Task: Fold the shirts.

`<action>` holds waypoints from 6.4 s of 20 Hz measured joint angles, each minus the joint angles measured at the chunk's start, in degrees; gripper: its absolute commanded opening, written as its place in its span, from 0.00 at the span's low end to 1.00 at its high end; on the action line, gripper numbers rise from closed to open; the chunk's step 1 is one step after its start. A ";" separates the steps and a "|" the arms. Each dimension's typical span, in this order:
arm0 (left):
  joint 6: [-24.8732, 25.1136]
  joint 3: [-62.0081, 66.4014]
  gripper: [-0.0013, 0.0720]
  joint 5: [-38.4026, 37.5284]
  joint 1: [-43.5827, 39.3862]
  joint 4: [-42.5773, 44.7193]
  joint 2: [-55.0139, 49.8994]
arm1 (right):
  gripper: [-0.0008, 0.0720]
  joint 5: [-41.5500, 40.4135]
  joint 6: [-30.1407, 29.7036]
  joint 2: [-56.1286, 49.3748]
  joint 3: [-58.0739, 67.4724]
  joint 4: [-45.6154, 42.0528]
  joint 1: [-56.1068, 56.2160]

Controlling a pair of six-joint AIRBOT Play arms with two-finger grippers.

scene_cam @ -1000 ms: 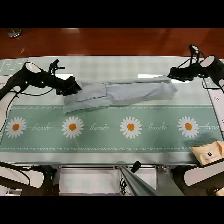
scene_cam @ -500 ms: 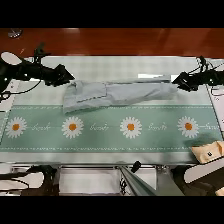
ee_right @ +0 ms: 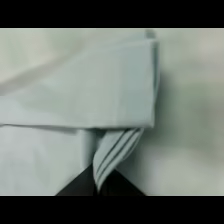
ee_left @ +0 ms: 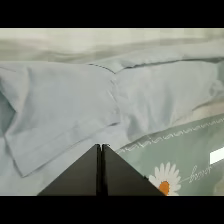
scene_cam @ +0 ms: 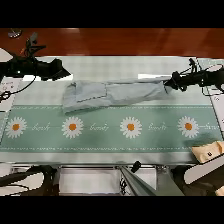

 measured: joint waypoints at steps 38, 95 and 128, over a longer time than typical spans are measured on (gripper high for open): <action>-10.19 8.37 0.05 37.40 -47.87 -19.91 -24.20 | 0.05 16.13 17.33 47.50 0.00 -23.82 21.38; -11.63 -10.86 0.05 -4.76 1.57 15.52 43.85 | 0.84 -8.33 -3.63 20.74 -32.26 7.10 14.01; -2.64 -15.82 0.05 0.26 -2.91 11.34 28.44 | 0.05 36.22 14.97 36.00 25.97 -25.70 -4.94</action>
